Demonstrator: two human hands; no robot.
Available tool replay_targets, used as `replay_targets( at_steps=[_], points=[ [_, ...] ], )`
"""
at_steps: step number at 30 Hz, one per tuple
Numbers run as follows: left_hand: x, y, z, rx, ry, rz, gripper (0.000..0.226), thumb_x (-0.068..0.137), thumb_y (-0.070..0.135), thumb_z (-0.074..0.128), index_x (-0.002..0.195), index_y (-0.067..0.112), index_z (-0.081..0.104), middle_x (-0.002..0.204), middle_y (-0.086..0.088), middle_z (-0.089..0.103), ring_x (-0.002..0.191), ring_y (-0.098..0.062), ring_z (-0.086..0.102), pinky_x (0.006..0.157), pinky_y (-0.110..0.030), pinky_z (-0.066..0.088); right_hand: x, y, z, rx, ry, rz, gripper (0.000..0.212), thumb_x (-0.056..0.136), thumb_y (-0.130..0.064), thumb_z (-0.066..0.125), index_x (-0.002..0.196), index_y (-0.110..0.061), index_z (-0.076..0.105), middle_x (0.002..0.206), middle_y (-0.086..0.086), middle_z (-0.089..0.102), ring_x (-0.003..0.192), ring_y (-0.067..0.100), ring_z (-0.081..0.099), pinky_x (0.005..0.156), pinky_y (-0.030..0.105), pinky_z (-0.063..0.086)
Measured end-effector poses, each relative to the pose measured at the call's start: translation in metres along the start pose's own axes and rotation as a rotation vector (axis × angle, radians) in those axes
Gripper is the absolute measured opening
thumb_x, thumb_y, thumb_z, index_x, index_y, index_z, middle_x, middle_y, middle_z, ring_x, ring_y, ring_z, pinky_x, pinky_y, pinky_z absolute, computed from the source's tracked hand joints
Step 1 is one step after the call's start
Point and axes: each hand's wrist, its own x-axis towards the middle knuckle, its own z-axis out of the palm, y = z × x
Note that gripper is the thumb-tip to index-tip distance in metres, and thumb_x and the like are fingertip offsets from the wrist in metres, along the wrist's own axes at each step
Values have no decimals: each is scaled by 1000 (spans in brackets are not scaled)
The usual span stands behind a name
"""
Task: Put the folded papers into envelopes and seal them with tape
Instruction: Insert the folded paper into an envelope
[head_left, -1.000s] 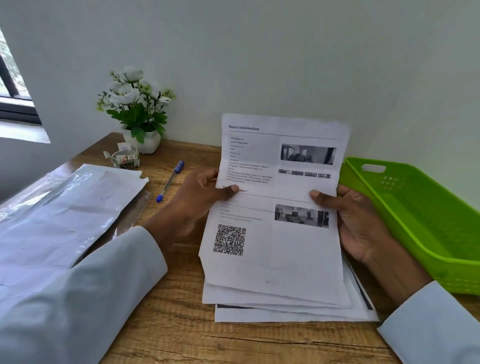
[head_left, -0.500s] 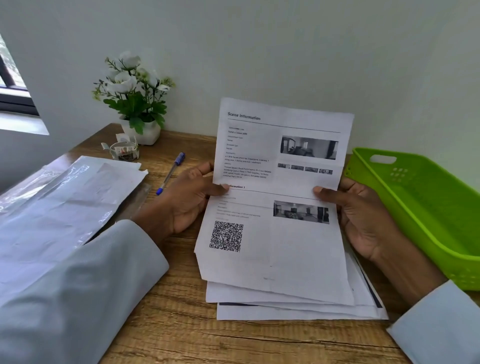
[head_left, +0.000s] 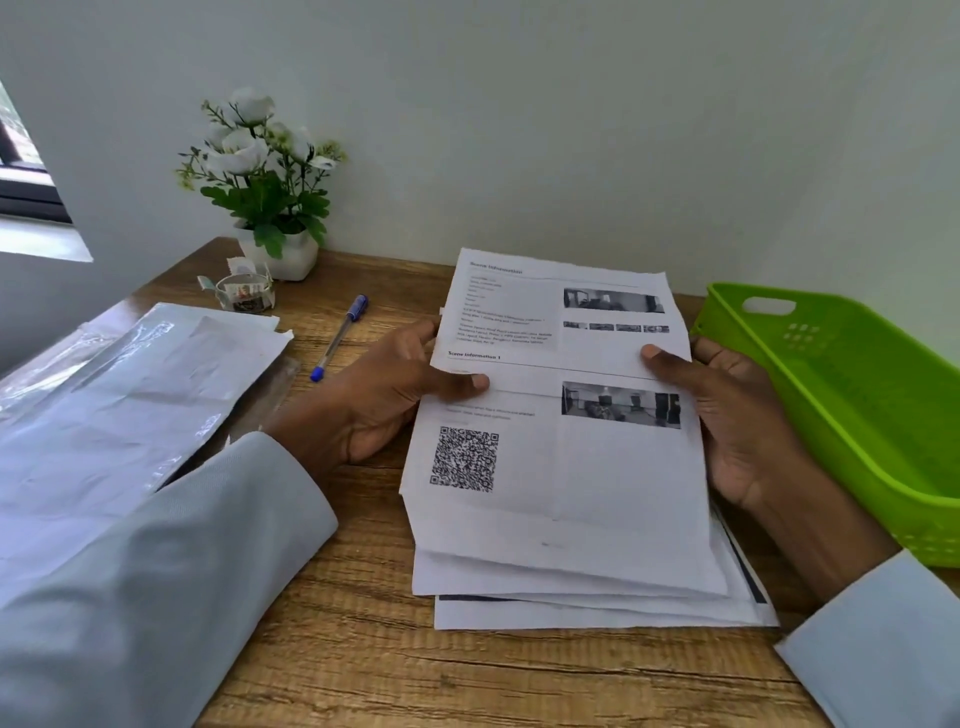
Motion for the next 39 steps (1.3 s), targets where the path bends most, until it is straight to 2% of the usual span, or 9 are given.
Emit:
replay_targets(
  at_steps=[3, 7, 15, 20, 27, 31, 34, 36, 39],
  points=[
    [1, -2, -3, 21, 80, 36, 58, 71, -2, 74, 125, 13, 58, 120, -14, 69, 105, -35, 68, 77, -47, 59, -1, 1, 0, -44, -66, -28, 49, 74, -6, 75, 122, -9, 66, 112, 10, 75, 102, 28, 73, 84, 41, 61],
    [1, -4, -3, 5, 136, 30, 43, 81, 8, 71, 122, 10, 64, 117, -16, 70, 103, -35, 69, 75, -45, 59, 0, 3, 0, -103, -87, -55, 55, 64, -8, 80, 118, -10, 69, 112, 7, 75, 105, 25, 72, 91, 38, 58],
    [2, -2, 0, -56, 204, 31, 35, 91, 2, 58, 123, 16, 60, 112, -14, 72, 96, -34, 72, 69, -44, 60, 2, 4, -2, -62, -97, -58, 47, 61, -2, 77, 107, -10, 73, 107, 7, 77, 99, 23, 73, 78, 28, 60],
    [1, 1, 0, -67, 218, 21, 35, 90, -7, 53, 118, 12, 64, 107, -15, 74, 86, -34, 73, 61, -40, 60, 0, 5, 1, -60, -115, -52, 42, 67, -6, 76, 109, -10, 73, 108, 7, 77, 102, 22, 73, 81, 29, 60],
    [2, 0, 1, -109, 237, -3, 35, 86, -12, 50, 115, 2, 64, 108, -20, 72, 88, -34, 72, 70, -44, 61, -2, 0, -1, -13, -153, -36, 45, 69, -6, 76, 114, -8, 72, 114, 11, 74, 106, 25, 71, 85, 36, 59],
    [4, 0, -5, -208, 310, -79, 26, 94, 8, 48, 83, 12, 71, 83, -12, 75, 68, -25, 72, 58, -33, 59, -6, -4, -3, -38, -268, -4, 24, 77, -8, 62, 91, -16, 80, 108, 7, 76, 93, 20, 73, 76, 27, 59],
    [6, 2, -12, -211, 410, -156, 29, 101, 27, 41, 88, 15, 62, 70, 0, 68, 57, -12, 65, 52, -25, 52, -4, -9, -3, 11, -283, 169, 19, 77, -15, 61, 85, -20, 78, 103, 4, 77, 81, 22, 74, 64, 33, 61],
    [2, 7, -8, -234, 365, -226, 27, 100, 21, 41, 95, 5, 62, 66, -5, 71, 52, -12, 67, 45, -22, 53, -2, -13, 0, 57, -287, 303, 30, 72, -20, 68, 101, -17, 76, 104, 5, 76, 78, 24, 72, 63, 34, 59],
    [-7, 13, 7, -342, 260, -198, 29, 80, 8, 54, 101, 5, 73, 84, -9, 76, 66, -23, 73, 57, -34, 60, -4, -15, 2, 132, -314, 397, 27, 73, -24, 68, 98, -21, 75, 88, 2, 75, 68, 21, 71, 61, 31, 58]
  ],
)
